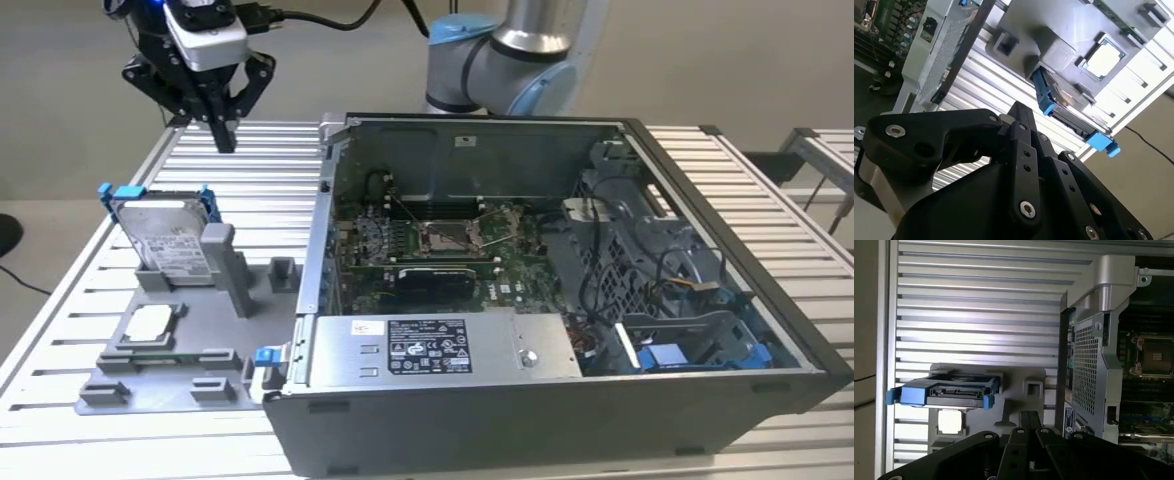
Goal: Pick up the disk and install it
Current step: 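Reach for the disk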
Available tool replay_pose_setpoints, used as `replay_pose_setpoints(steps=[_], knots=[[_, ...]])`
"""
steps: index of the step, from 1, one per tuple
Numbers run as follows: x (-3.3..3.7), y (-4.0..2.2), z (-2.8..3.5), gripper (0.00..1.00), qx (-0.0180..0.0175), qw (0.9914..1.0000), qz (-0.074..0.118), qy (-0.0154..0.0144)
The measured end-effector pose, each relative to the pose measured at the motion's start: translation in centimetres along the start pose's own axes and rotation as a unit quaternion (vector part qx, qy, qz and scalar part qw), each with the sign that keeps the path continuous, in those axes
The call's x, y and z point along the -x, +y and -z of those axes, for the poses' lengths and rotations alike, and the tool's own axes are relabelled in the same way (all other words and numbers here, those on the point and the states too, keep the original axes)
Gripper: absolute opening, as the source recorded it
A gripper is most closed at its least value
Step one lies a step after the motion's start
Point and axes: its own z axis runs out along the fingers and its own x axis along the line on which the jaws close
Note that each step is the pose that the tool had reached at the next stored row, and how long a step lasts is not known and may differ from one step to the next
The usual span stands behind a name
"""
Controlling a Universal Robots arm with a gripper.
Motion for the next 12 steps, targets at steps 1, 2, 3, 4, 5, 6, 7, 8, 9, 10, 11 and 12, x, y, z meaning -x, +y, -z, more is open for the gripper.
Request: replay_pose_setpoints(steps=[1,2,3,4,5,6,7,8,9,10,11,12], knots=[[-0.29,0.01,0.00,0.00,0.0000,1.00000,0.001,0.0000],[-0.56,0.02,0.00,0.00,0.0000,1.00000,0.001,0.0000],[-0.84,0.03,0.01,0.00,0.0000,1.00000,0.002,0.0001],[-1.12,0.04,0.01,0.00,0.0001,1.00000,0.002,0.0001],[-1.37,0.05,0.01,0.00,0.0001,1.00000,0.003,0.0001],[-1.67,0.06,0.02,0.00,0.0001,0.99999,0.003,0.0001],[-1.99,0.06,0.02,0.00,0.0001,0.99999,0.003,0.0002],[-2.32,0.08,0.02,0.00,0.0001,0.99999,0.004,0.0002],[-2.71,0.10,0.03,0.00,0.0001,0.99999,0.004,0.0003],[-3.08,0.14,0.03,0.00,0.0001,0.99999,0.004,0.0003],[-3.46,0.17,0.04,0.00,0.0001,0.99999,0.004,0.0004],[-3.90,0.21,0.03,0.00,0.0001,0.99999,0.003,0.0005]])
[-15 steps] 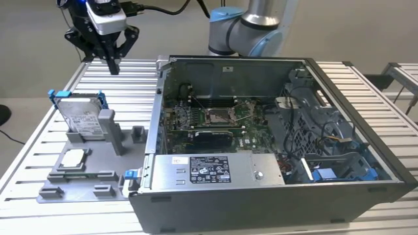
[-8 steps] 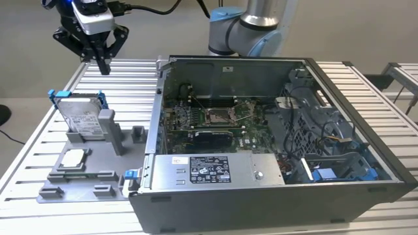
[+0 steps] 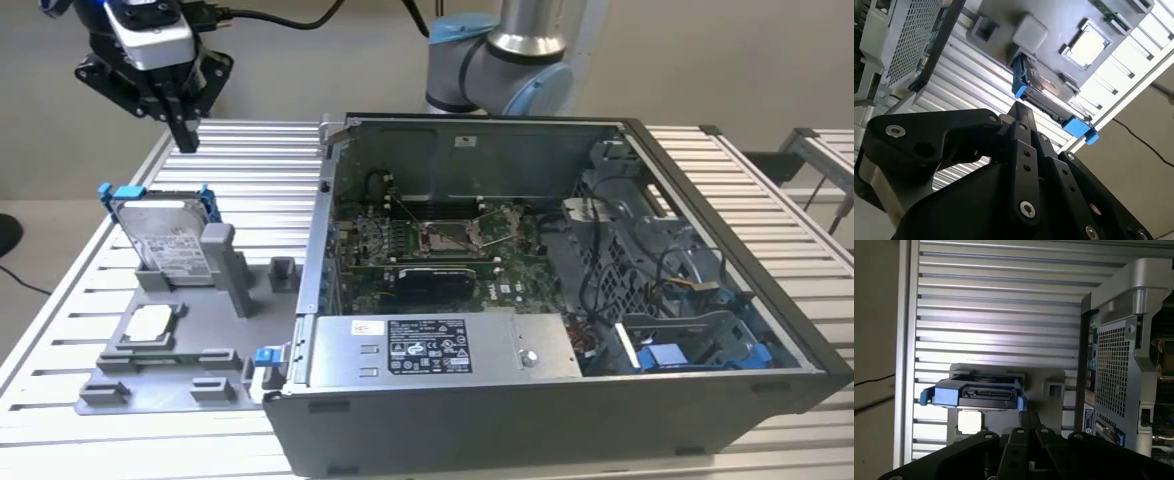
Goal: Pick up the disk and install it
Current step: 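Reach for the disk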
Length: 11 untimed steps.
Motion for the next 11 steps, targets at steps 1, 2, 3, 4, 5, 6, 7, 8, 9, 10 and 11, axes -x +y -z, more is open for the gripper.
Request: replay_pose_setpoints(steps=[1,2,3,4,5,6,7,8,9,10,11], knots=[[-0.41,0.04,0.01,0.00,0.0000,1.00000,0.000,0.0001],[-0.76,0.07,0.01,0.00,0.0000,1.00000,0.000,0.0002],[-1.14,0.12,0.01,0.00,0.0000,1.00000,0.000,0.0003],[-1.56,0.17,0.01,0.00,0.0000,1.00000,0.000,0.0004],[-1.98,0.22,0.00,0.00,0.0000,1.00000,0.000,0.0005],[-2.38,0.26,0.00,0.00,0.0000,1.00000,0.000,0.0005],[-2.77,0.31,0.00,0.00,0.0000,1.00000,0.000,0.0006],[-3.14,0.35,-0.01,0.00,0.0000,1.00000,0.000,0.0005],[-3.47,0.36,-0.02,0.00,0.0000,1.00000,0.000,0.0006],[-3.67,0.37,-0.04,0.00,0.0000,1.00000,-0.001,0.0005],[-3.84,0.38,-0.05,0.00,0.0000,1.00000,-0.003,0.0006]])
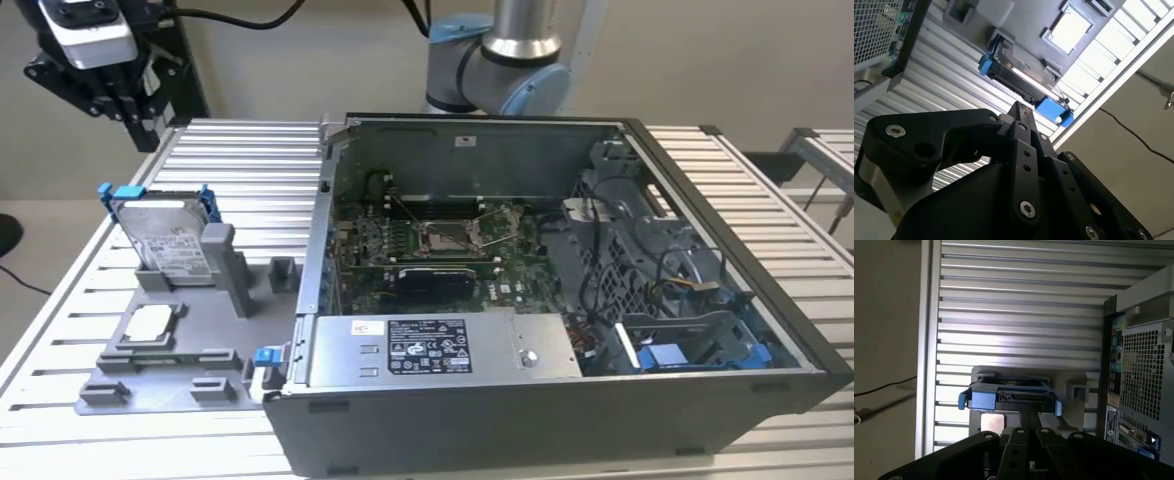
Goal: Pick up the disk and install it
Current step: 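Reach for the disk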
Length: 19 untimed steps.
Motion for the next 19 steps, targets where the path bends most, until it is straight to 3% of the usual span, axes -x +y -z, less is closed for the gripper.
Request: replay_pose_setpoints(steps=[12,19], knots=[[-2.33,0.08,-0.08,0.00,-0.0001,0.99998,-0.005,0.0016],[-3.32,0.11,-0.17,0.00,0.0000,0.99997,-0.006,0.0046]])
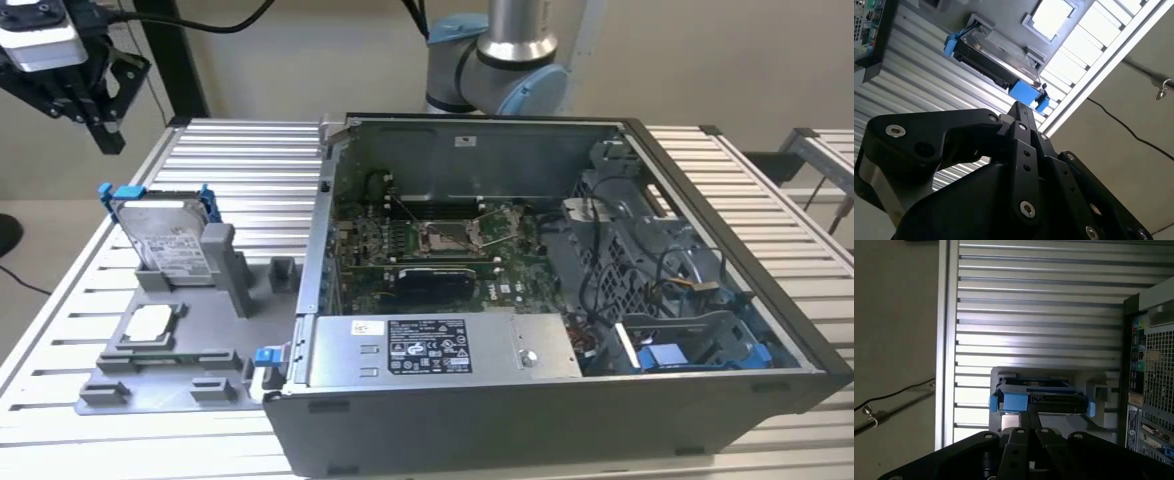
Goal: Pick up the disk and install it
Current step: 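Reach for the disk, then pick up the disk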
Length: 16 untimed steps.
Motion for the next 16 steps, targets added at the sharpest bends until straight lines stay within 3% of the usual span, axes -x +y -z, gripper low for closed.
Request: replay_pose_setpoints(steps=[7,16], knots=[[-0.44,-0.10,-0.15,0.00,0.0000,0.99998,-0.006,0.0029],[-0.47,-0.11,-0.21,0.00,0.0001,0.99998,-0.006,0.0031]])
